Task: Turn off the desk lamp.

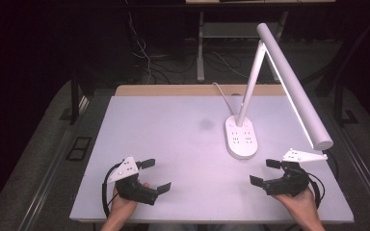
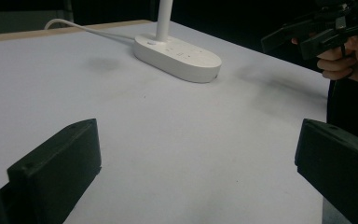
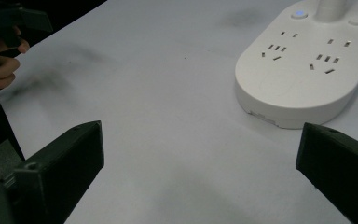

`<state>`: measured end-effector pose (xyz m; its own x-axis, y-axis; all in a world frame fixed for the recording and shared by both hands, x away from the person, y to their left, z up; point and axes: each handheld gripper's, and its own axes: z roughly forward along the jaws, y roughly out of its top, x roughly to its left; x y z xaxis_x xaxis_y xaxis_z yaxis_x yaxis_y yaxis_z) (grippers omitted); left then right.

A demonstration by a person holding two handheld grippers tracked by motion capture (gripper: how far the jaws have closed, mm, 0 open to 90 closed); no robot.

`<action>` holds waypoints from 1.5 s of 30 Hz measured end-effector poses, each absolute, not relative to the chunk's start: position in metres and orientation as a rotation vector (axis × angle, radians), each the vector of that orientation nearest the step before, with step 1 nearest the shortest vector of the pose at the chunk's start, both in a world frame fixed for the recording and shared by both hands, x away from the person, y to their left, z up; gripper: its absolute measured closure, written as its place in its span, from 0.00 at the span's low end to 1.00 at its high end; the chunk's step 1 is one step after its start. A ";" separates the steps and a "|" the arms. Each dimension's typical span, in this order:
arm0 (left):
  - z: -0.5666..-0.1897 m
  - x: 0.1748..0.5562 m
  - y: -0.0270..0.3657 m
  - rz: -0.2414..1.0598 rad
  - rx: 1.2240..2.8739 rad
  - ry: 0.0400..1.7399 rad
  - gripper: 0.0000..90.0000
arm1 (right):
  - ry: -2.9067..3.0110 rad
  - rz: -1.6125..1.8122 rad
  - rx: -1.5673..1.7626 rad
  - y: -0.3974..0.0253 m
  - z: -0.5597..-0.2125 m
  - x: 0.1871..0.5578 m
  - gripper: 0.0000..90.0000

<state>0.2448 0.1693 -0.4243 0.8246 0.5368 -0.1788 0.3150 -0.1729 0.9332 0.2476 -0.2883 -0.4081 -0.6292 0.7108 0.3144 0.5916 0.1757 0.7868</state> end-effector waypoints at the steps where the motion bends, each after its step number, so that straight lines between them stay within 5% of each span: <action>1: -0.424 0.245 0.169 0.225 1.778 0.655 0.00 | 2.303 1.468 1.293 -0.289 -0.408 0.247 0.06; 45: -0.425 0.244 0.168 0.237 1.791 0.648 0.00 | 2.357 1.413 1.292 -0.291 -0.395 0.257 0.06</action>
